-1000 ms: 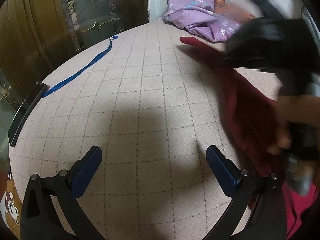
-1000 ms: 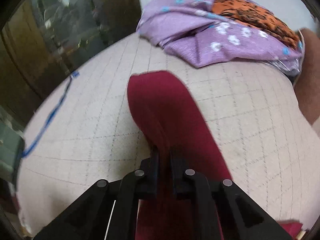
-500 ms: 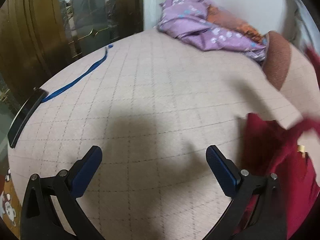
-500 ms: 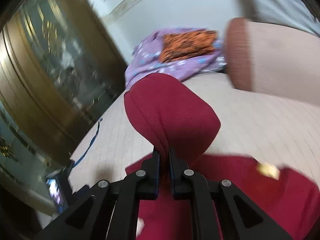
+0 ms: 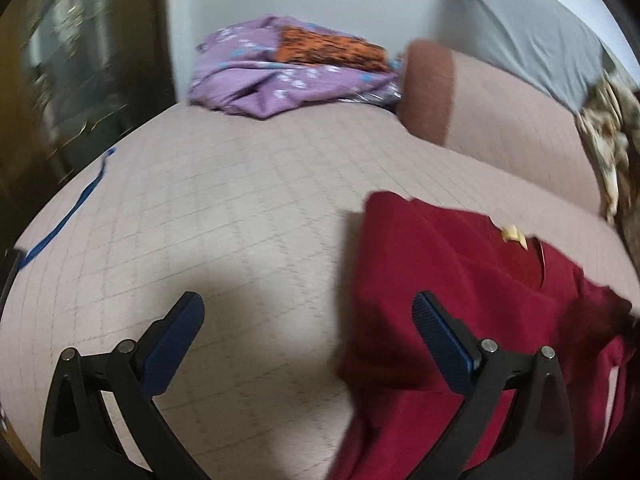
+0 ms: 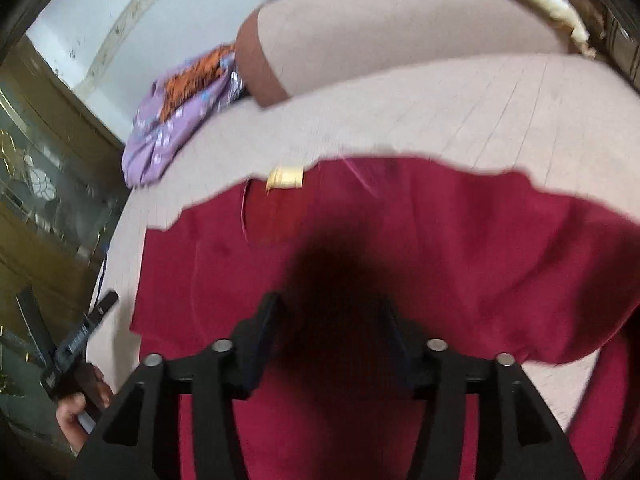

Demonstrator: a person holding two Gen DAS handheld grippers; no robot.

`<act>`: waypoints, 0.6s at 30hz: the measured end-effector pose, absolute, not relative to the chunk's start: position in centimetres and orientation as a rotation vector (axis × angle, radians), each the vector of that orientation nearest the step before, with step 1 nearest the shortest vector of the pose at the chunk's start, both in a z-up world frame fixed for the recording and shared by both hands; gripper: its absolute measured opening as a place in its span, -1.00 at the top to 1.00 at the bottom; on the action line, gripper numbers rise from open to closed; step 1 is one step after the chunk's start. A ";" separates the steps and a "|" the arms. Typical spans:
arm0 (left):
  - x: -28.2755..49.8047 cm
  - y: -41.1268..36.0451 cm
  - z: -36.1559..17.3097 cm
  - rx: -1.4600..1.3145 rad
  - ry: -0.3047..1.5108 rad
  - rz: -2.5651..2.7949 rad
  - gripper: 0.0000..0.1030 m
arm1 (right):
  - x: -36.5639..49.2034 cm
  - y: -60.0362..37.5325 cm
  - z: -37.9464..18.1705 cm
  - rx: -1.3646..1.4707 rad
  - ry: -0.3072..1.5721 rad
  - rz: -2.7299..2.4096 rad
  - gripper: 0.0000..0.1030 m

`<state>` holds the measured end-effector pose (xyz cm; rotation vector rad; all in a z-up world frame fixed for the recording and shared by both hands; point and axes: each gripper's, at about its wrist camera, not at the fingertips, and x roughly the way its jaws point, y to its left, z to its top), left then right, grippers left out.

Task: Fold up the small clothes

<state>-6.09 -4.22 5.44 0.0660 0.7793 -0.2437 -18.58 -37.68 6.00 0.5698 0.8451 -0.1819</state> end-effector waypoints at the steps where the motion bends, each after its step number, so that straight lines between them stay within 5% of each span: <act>1: -6.0 -4.9 5.0 0.091 0.793 -0.248 -1.00 | -17.9 -37.8 6.1 0.559 0.842 -0.191 -0.42; 18: -5.3 -6.5 2.1 0.200 0.885 -0.203 -1.00 | -20.3 -42.7 4.8 0.495 0.880 -0.331 -0.47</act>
